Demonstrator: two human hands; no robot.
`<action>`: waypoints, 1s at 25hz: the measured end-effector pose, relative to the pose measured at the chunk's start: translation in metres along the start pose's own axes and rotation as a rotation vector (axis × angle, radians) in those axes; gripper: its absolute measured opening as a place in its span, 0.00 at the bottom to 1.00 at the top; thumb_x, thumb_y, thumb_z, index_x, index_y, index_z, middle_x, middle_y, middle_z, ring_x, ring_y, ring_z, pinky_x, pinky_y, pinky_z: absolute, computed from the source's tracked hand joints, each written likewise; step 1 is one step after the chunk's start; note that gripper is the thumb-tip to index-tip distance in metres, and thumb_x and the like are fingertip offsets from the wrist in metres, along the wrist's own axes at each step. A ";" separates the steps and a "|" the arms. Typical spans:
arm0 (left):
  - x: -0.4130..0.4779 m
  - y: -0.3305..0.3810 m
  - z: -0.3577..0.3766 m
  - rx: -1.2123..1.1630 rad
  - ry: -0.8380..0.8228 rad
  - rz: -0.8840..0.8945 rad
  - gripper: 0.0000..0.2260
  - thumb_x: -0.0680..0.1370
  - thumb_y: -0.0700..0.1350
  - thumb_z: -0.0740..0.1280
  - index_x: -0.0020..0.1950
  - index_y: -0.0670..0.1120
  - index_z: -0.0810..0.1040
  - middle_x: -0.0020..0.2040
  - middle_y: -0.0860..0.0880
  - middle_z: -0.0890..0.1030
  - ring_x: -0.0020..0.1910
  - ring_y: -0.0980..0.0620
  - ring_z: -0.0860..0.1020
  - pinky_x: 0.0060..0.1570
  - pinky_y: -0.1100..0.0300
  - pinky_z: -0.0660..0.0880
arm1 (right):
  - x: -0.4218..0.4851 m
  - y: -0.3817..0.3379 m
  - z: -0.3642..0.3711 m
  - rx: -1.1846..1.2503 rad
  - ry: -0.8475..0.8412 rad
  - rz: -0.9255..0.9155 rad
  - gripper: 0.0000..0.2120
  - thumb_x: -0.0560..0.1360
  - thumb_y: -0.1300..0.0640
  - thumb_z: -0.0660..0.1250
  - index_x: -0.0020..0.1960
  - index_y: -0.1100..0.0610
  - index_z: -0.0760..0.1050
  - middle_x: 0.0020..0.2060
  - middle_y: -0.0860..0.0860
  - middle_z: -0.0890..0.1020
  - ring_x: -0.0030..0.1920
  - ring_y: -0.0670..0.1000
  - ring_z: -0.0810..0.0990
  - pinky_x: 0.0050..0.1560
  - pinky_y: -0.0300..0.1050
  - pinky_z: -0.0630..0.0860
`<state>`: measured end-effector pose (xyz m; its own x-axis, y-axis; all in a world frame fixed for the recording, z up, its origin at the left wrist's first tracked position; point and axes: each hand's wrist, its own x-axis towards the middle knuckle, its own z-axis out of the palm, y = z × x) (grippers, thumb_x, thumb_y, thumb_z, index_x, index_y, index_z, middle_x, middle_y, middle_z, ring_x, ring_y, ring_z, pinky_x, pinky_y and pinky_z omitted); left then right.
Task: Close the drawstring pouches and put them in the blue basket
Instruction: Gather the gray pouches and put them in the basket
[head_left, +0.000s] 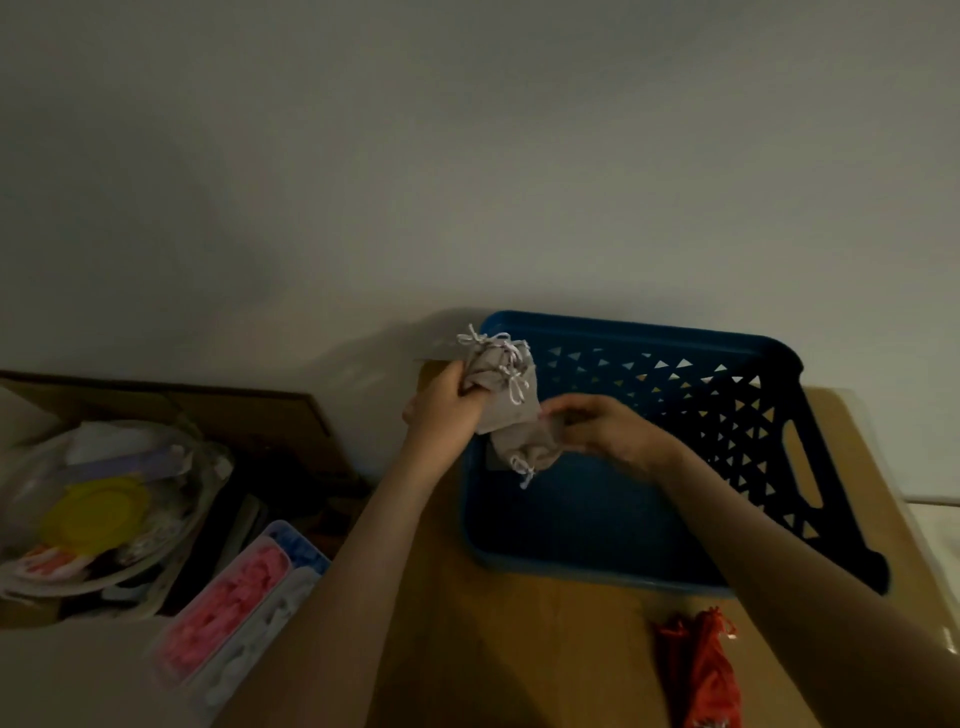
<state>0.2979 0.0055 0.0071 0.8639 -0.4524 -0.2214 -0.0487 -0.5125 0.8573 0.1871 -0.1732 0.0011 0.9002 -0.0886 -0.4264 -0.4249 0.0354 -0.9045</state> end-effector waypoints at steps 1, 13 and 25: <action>0.001 -0.002 -0.001 -0.121 0.046 -0.034 0.15 0.68 0.61 0.62 0.52 0.60 0.76 0.56 0.49 0.80 0.57 0.45 0.77 0.61 0.44 0.71 | -0.010 -0.006 -0.004 0.201 -0.020 0.004 0.16 0.75 0.75 0.57 0.54 0.62 0.78 0.52 0.57 0.81 0.52 0.53 0.81 0.50 0.39 0.80; -0.029 0.021 0.001 -0.375 -0.120 -0.025 0.15 0.72 0.54 0.67 0.58 0.64 0.75 0.55 0.54 0.80 0.56 0.50 0.78 0.59 0.47 0.75 | -0.051 -0.045 0.035 0.542 0.025 -0.289 0.17 0.72 0.75 0.60 0.54 0.62 0.81 0.55 0.55 0.82 0.53 0.52 0.82 0.51 0.40 0.80; -0.062 0.034 -0.014 -0.522 -0.053 -0.276 0.09 0.81 0.46 0.60 0.60 0.46 0.74 0.49 0.47 0.79 0.45 0.50 0.77 0.38 0.63 0.75 | -0.063 -0.065 0.063 -0.048 0.233 -0.353 0.08 0.79 0.57 0.62 0.46 0.58 0.77 0.34 0.51 0.77 0.30 0.43 0.74 0.33 0.34 0.71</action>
<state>0.2500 0.0262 0.0562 0.7828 -0.3959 -0.4802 0.4389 -0.1958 0.8769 0.1636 -0.1075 0.0863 0.9480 -0.3100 -0.0729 -0.1034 -0.0833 -0.9911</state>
